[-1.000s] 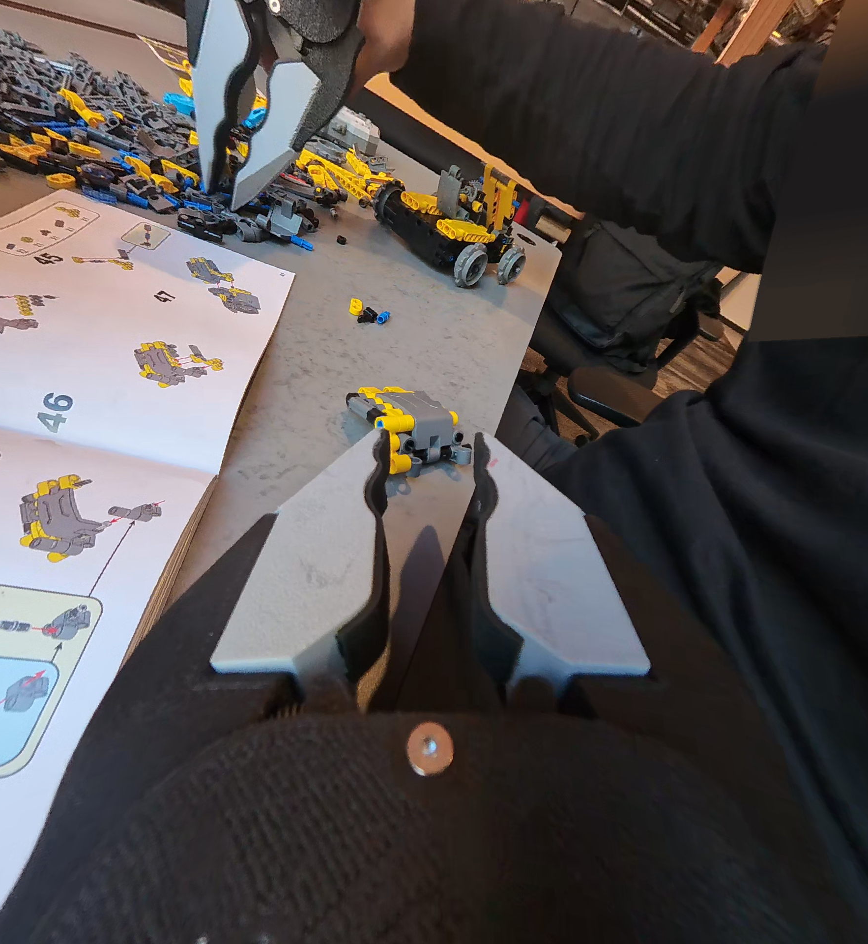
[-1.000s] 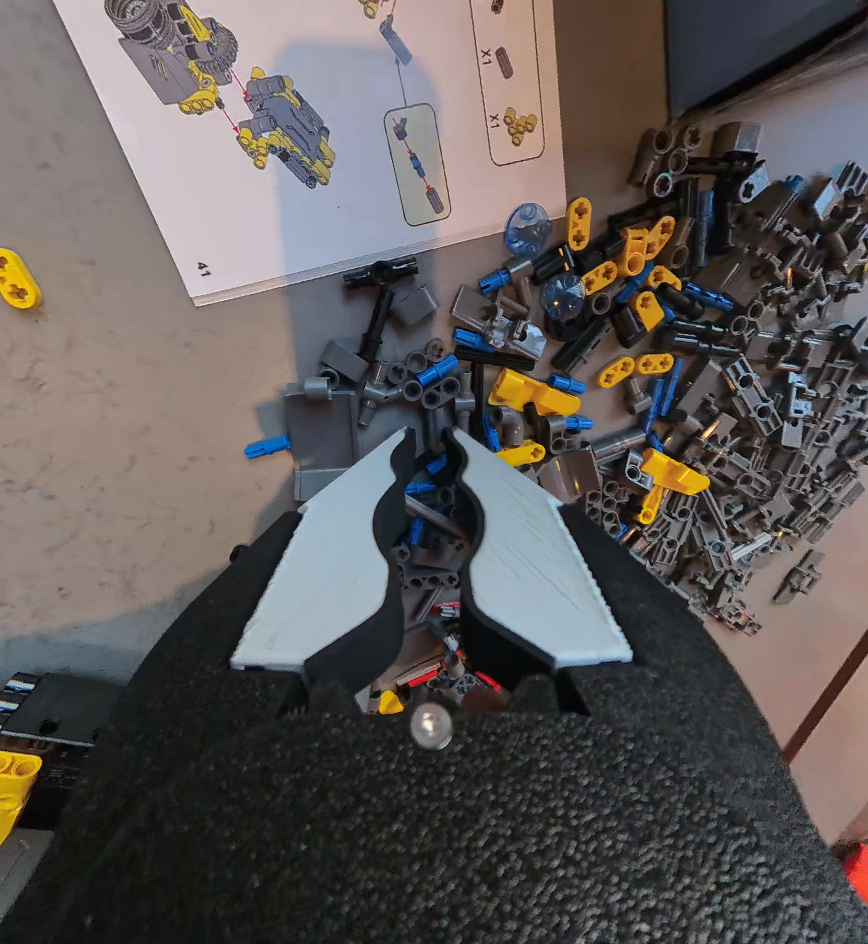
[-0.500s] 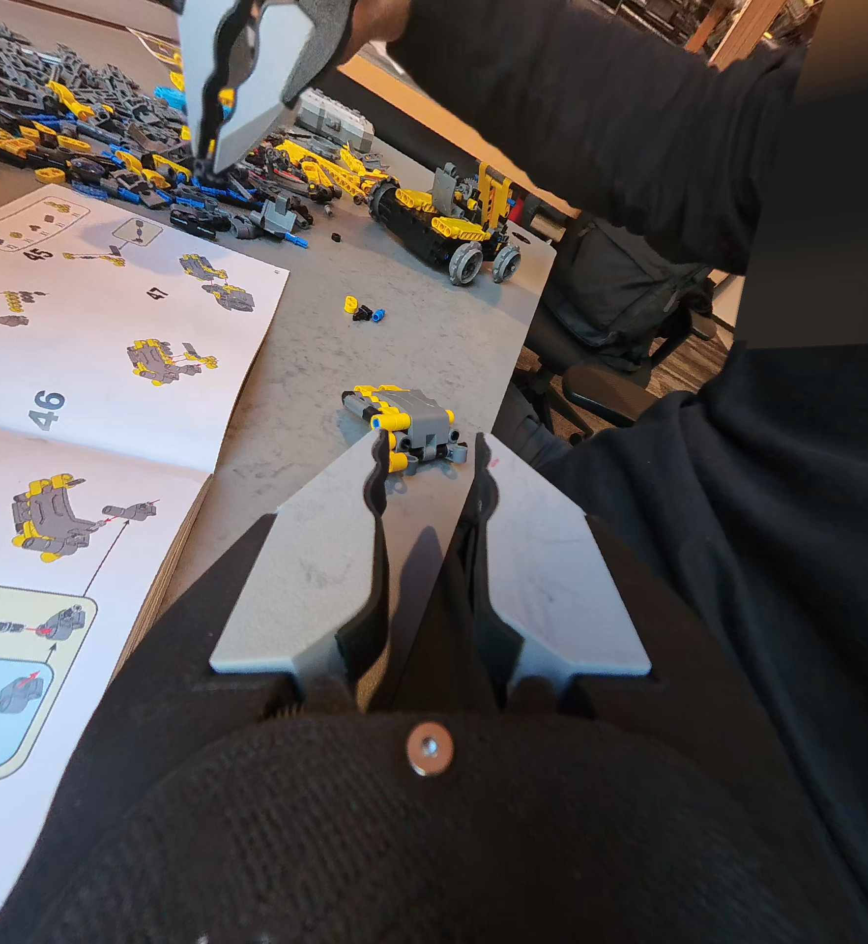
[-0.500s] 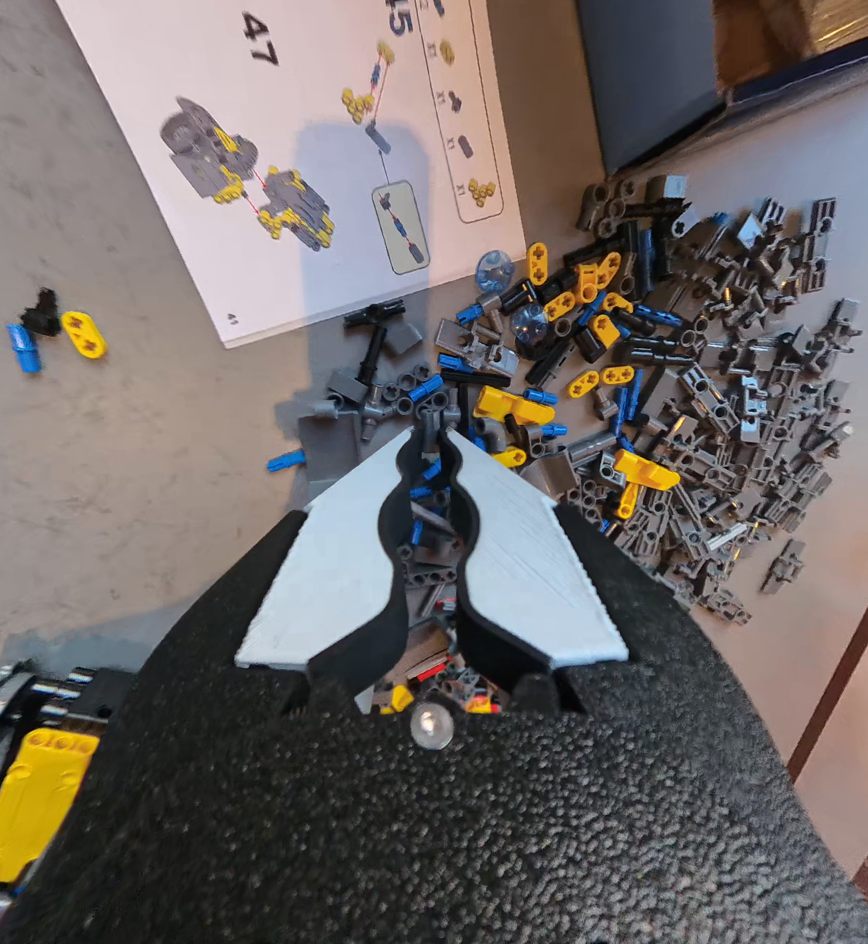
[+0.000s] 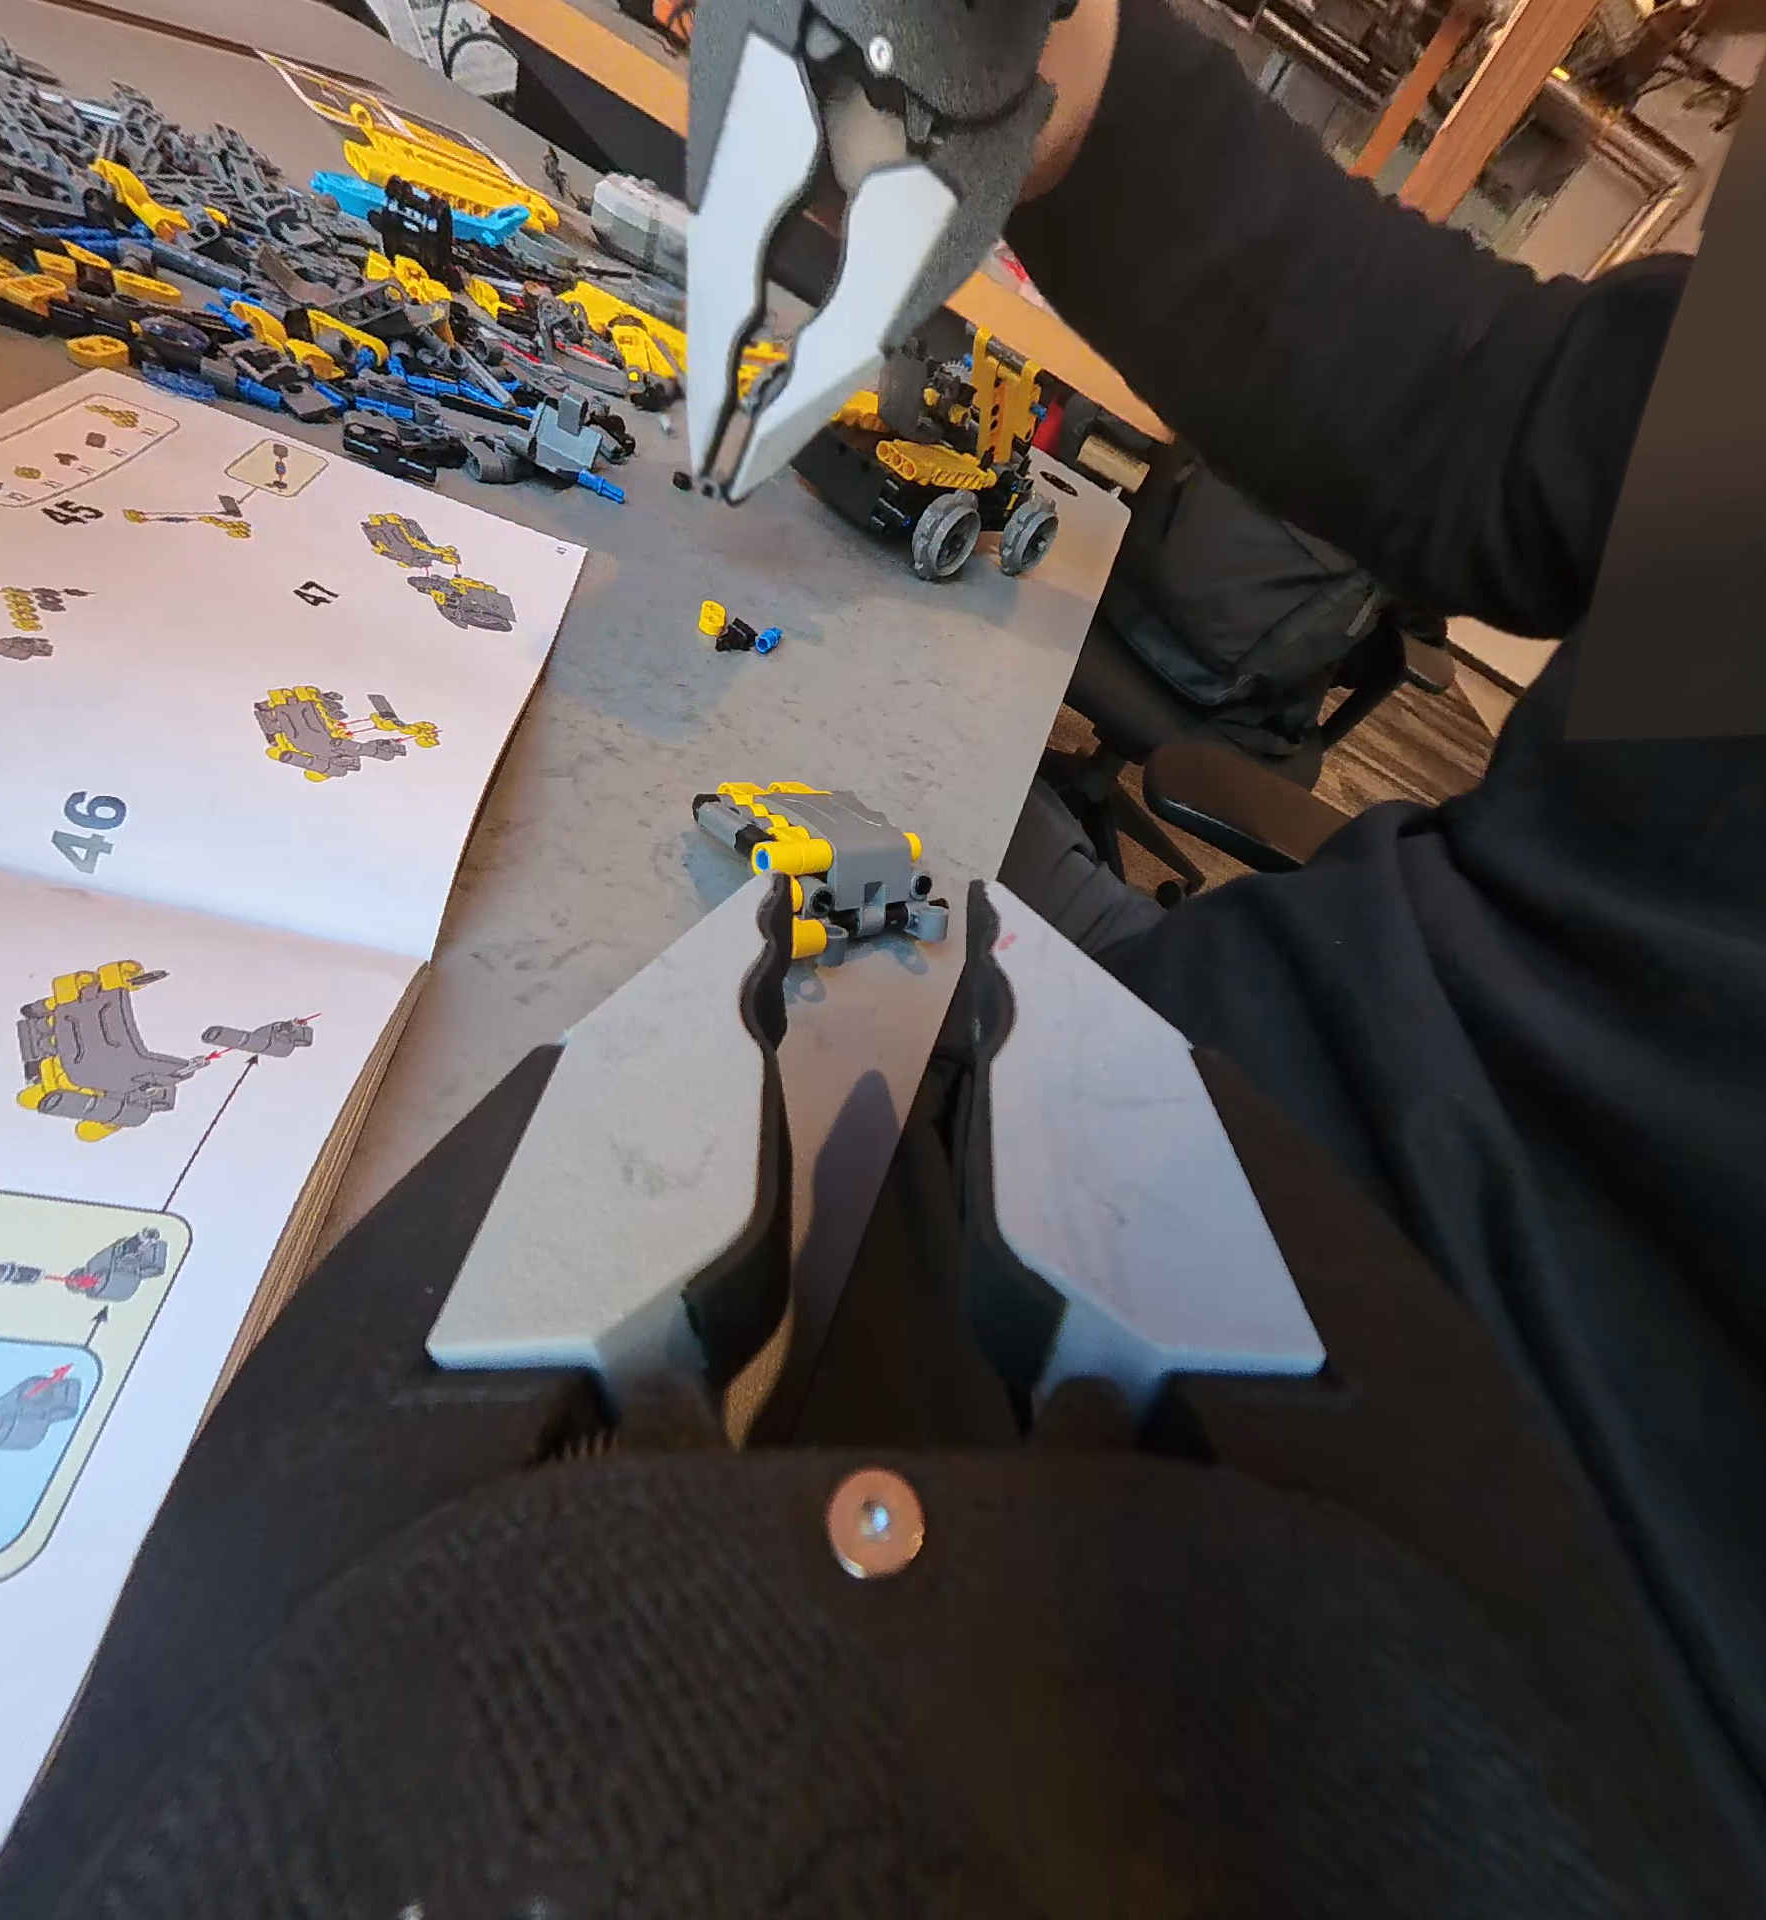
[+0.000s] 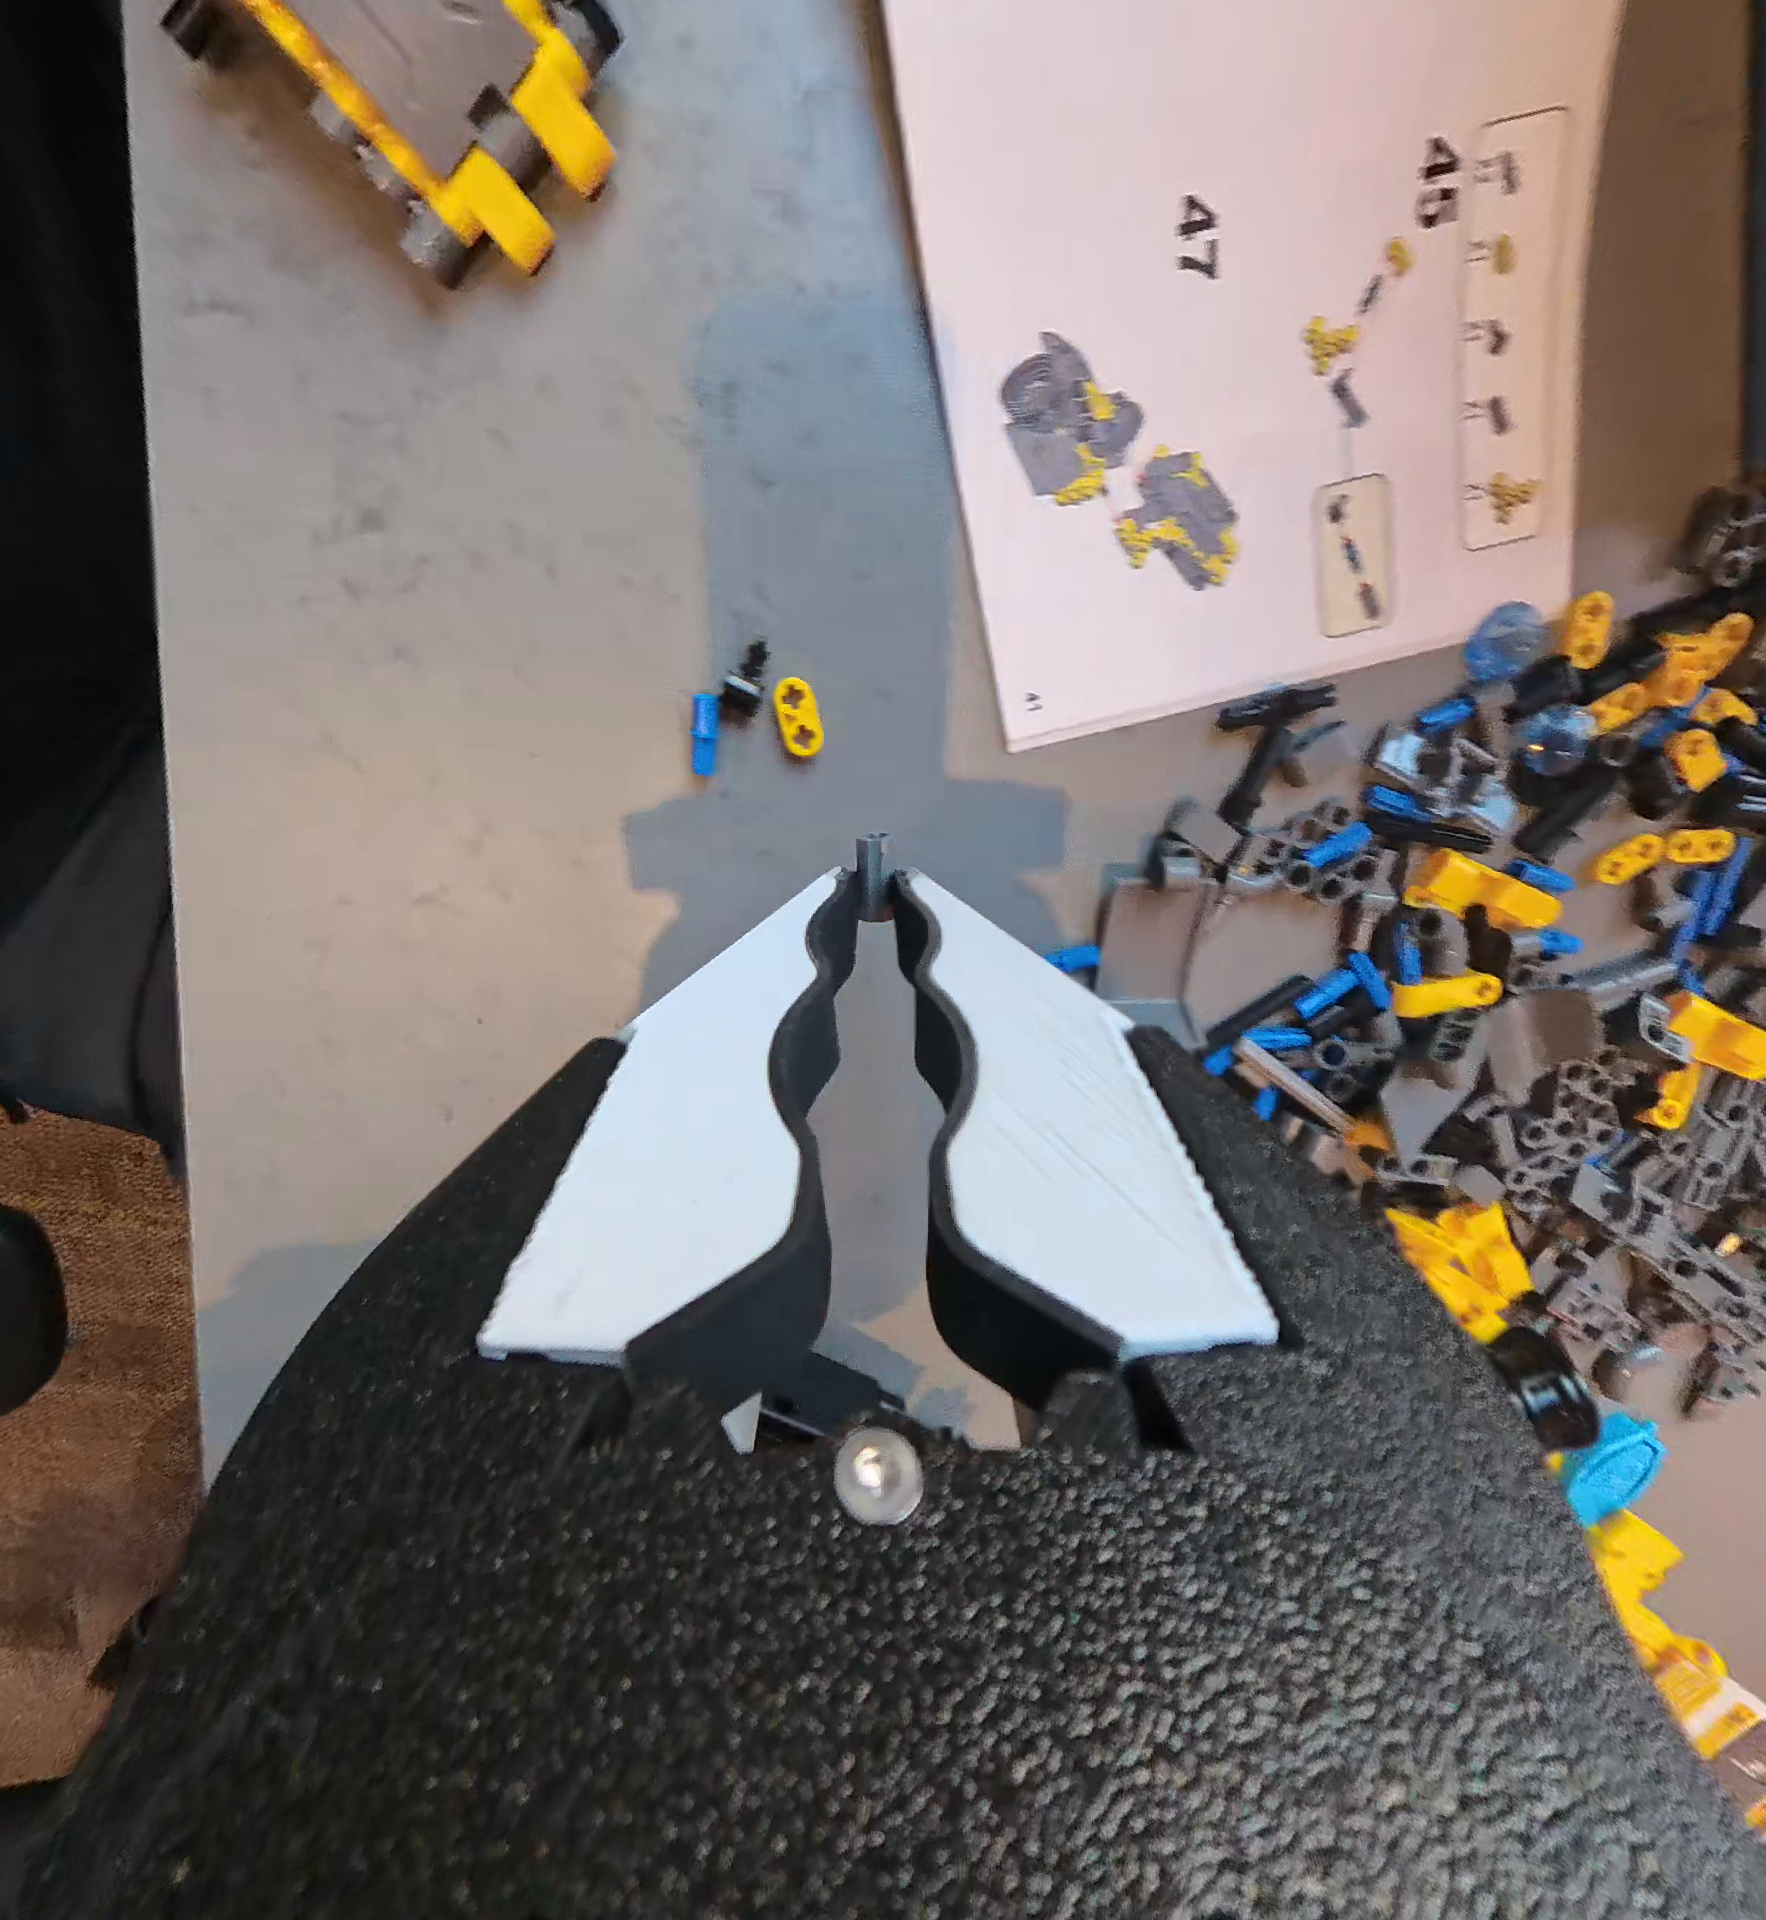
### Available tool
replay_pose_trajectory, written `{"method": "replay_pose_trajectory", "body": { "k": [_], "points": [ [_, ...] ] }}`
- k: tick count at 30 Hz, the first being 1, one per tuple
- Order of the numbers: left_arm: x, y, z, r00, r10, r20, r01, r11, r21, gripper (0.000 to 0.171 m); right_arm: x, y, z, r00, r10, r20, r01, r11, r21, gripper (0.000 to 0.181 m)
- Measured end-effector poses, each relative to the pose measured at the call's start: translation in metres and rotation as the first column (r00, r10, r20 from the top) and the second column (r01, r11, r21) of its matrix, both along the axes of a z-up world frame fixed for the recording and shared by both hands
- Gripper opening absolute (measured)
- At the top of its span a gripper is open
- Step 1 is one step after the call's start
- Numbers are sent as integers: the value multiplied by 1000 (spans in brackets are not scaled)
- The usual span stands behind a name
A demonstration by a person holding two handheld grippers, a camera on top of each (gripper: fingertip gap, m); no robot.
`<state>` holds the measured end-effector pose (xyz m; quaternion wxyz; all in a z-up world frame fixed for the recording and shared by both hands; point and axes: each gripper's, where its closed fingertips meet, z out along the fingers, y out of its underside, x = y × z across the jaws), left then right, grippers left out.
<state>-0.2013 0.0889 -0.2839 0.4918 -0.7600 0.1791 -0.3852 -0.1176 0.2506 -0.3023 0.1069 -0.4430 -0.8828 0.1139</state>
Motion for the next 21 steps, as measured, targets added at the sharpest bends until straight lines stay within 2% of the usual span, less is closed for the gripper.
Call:
{"method": "replay_pose_trajectory", "body": {
  "k": [6, 11, 17, 21],
  "points": [
    [0, 0, 0, 1000, 1, 0, -1, 1000, -1, 30, 3, -10, -20, 1000, -4, 27, 4, 1000, -9, 5],
    [0, 0, 0, 1000, 0, 0, 0, 1000, -1, 30, 3, -9, -25, 1000, -16, 26, 17, 1000, -21, 8],
    [0, 0, 0, 1000, -2, 0, 2, 1000, 0, 30, 2, -1, 4, 996, -60, -61, 57, 997, -55, 12],
    [0, -1, 0, 1000, -3, 2, 3, 1000, -2, 30, 2, 30, 39, 978, -134, -162, 137, 990, 10, 13]
  ]
}}
